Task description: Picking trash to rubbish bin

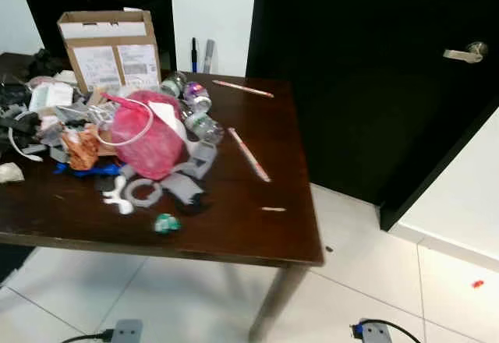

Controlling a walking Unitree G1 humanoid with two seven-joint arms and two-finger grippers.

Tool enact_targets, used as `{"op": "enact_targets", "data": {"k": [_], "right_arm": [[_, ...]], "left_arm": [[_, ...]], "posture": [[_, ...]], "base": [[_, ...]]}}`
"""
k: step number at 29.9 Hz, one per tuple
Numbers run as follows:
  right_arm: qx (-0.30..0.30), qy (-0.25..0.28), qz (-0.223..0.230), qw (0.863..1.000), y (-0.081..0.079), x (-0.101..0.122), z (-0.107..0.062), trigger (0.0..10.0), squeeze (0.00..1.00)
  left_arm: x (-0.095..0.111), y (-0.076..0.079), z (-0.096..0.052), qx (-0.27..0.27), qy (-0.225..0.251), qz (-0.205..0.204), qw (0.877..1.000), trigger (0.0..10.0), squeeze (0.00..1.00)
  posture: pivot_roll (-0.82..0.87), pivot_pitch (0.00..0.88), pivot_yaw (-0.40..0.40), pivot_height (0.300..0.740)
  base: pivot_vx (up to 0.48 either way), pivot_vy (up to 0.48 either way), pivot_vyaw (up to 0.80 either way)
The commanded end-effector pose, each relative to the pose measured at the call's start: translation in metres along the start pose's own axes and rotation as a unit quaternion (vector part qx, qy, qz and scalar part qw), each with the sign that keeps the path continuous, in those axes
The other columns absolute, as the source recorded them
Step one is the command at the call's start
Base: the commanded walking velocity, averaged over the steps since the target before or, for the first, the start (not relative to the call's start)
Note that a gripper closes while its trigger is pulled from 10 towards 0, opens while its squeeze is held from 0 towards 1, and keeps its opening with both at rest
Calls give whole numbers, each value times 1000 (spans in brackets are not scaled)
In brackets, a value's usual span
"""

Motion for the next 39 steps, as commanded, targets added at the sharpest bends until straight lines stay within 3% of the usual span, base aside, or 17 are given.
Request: {"op": "enact_targets", "data": {"k": [1,8,15,19,21,22,23,24,27,28,29,30,31,33,34,36,39], "right_arm": [[-20,-6,3,1000,8,-5,-1,10000,0],[-128,44,31,990,50,27,-5,10000,0],[-229,141,71,960,99,93,-23,10000,0],[-231,182,106,950,105,118,-30,10000,0],[-200,252,164,933,103,159,-41,10000,0],[-200,252,164,933,103,159,-41,10000,0],[-148,295,229,916,96,184,-47,10000,0],[-148,295,229,916,96,184,-47,10000,0],[55,416,323,848,61,255,-77,10000,0],[55,416,323,848,61,255,-77,10000,0],[196,472,304,804,31,288,-102,10000,1000],[196,472,304,804,31,288,-102,10000,1000],[272,498,277,775,14,302,-118,10000,1000],[357,523,228,740,-9,315,-140,10000,1000],[357,523,228,740,-9,315,-140,10000,1000],[436,530,162,709,-36,317,-160,10000,1000],[568,490,15,660,-88,291,-183,10000,1000]], "left_arm": [[-17,1,-2,-2,-28,-3,1000,10000,0],[-16,-5,-2,11,-25,-14,1000,10000,0],[-16,-32,-6,64,-18,-59,996,10000,0],[-17,-43,-8,84,-18,-68,994,10000,0],[-19,-51,-11,98,-18,-69,993,10000,0],[-19,-51,-11,98,-18,-69,993,10000,0],[-20,-53,-11,101,-19,-68,992,10000,0],[-20,-53,-11,101,-19,-68,992,10000,0],[-21,-52,-11,98,-19,-66,993,10000,0],[-21,-52,-11,98,-19,-66,993,10000,0],[-21,-48,-10,93,-18,-63,994,10000,0],[-21,-48,-10,93,-18,-63,994,10000,0],[-20,-46,-10,88,-18,-61,994,10000,0],[-20,-43,-9,84,-18,-58,995,10000,0],[-20,-43,-9,84,-18,-58,995,10000,0],[-21,-40,-9,81,-18,-56,995,10000,0],[-22,-37,-8,75,-20,-49,996,10000,0]], "posture": [[28,42,-26,740],[36,42,-23,740],[40,46,-21,740],[44,47,-20,740],[50,51,-18,740],[50,51,-18,740],[51,55,-16,740],[51,55,-16,740],[53,60,-14,740],[53,60,-14,740],[54,64,-16,740],[54,64,-16,740],[54,66,-18,740],[54,68,-19,740],[54,68,-19,740],[51,72,-21,740],[49,80,-22,740]], "base": [[0,0,0],[0,0,0],[0,0,0],[0,0,0],[0,0,0],[0,0,0],[0,0,0],[0,0,0],[0,0,0],[0,0,0],[0,0,0],[0,0,0],[0,0,0],[0,0,0],[0,0,0],[0,0,0],[0,0,0]]}}
Point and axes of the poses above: a point about 5 cm out from each wrist's last joint towards the gripper, its own z axis pointing out of the wrist towards the gripper, its own x axis along the axis of the wrist's last joint, y = z × x, the point moved 4 cm from there along z, pointing out of the wrist towards the gripper, and after that the axes turned 6 degrees about z, right-handed, at the moved point
